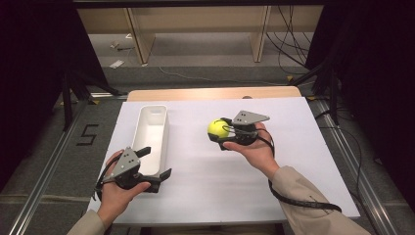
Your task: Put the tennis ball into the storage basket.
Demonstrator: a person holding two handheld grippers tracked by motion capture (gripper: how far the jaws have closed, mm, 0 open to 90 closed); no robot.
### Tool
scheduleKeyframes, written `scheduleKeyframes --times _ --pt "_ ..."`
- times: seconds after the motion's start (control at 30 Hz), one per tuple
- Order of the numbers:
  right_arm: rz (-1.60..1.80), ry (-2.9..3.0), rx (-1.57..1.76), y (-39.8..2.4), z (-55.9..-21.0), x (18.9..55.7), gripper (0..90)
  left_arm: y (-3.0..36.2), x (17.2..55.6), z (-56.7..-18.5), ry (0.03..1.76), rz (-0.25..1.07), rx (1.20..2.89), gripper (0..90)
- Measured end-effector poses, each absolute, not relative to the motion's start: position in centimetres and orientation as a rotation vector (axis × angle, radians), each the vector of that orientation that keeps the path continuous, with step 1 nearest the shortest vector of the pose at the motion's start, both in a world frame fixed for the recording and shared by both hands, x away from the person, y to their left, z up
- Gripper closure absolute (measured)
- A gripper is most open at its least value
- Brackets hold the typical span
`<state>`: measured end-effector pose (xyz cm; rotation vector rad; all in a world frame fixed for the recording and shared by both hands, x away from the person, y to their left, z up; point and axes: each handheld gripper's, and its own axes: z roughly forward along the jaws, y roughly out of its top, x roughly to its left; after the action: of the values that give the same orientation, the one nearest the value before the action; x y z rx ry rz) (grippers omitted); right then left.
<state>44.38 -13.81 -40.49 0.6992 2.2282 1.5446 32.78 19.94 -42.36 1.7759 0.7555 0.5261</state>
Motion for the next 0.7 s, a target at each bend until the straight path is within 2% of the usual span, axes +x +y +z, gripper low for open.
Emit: scheduleKeyframes --times 0.7 --pt "1.547 2.233 0.688 -13.09 -40.33 44.67 26.6 19.93 32.77 -42.35 0.755 0.526 1.775 0.0"
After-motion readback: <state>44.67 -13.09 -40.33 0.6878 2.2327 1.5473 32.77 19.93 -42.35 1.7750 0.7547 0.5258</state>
